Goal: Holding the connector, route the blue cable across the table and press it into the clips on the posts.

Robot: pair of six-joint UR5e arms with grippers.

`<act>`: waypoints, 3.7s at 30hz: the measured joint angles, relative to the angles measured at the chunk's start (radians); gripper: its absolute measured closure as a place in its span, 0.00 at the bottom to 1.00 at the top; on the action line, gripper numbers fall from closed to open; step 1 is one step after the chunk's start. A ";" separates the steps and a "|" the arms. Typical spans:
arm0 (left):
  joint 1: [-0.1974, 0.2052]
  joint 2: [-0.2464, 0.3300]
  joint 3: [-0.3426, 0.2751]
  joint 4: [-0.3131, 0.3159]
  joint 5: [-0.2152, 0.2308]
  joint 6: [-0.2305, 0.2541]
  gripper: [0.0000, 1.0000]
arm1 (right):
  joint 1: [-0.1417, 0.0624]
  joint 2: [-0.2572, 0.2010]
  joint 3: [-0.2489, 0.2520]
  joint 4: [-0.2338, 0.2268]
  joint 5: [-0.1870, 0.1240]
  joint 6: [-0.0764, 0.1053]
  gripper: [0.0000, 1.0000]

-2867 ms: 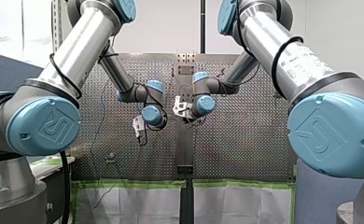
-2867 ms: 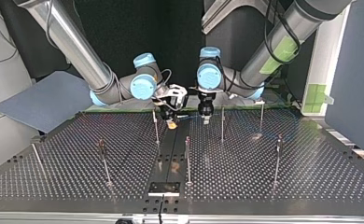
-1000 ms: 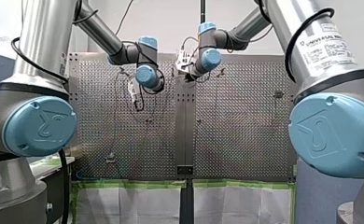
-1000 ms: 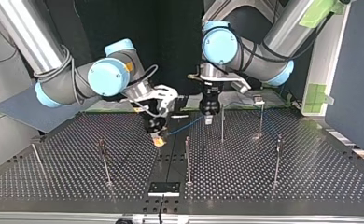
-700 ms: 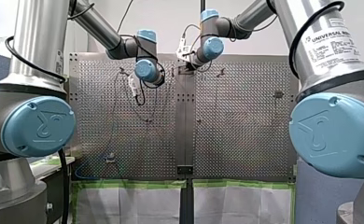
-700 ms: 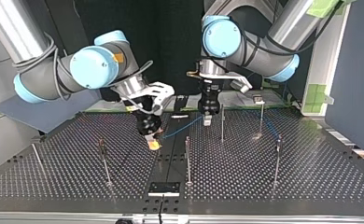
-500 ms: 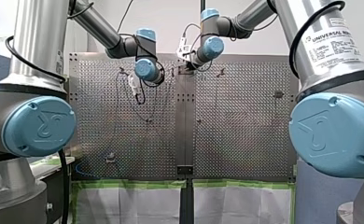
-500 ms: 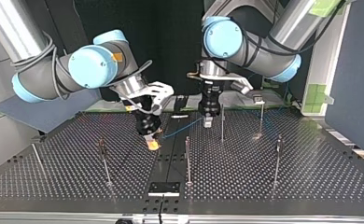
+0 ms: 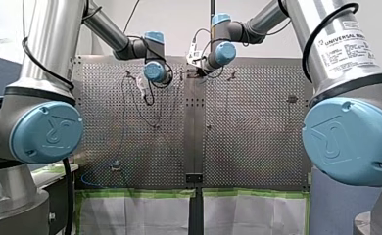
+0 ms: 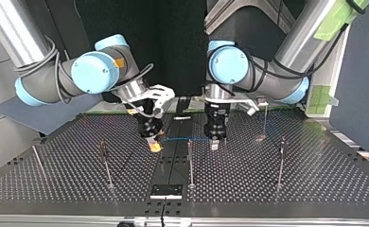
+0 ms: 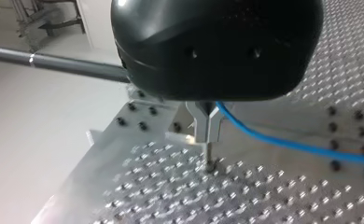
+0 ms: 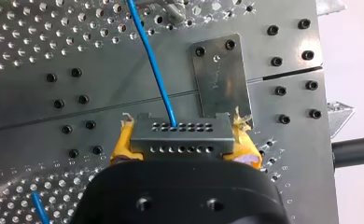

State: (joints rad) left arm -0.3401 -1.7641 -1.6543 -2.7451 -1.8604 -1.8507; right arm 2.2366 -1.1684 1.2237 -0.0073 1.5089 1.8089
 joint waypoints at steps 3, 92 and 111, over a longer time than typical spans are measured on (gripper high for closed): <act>0.011 -0.005 0.009 -0.002 0.014 0.000 1.00 | -0.003 0.001 -0.001 -0.001 -0.005 0.000 1.00; -0.150 0.118 -0.058 -0.142 -0.017 0.029 0.00 | -0.136 -0.012 -0.010 0.029 -0.063 -0.004 1.00; -0.297 0.012 0.128 -0.225 -0.130 0.072 0.00 | -0.138 -0.019 0.000 0.038 -0.053 -0.010 1.00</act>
State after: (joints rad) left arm -0.6372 -1.7516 -1.5258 -2.9705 -1.9906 -1.7785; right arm 2.0982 -1.1872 1.2234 0.0308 1.4556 1.7985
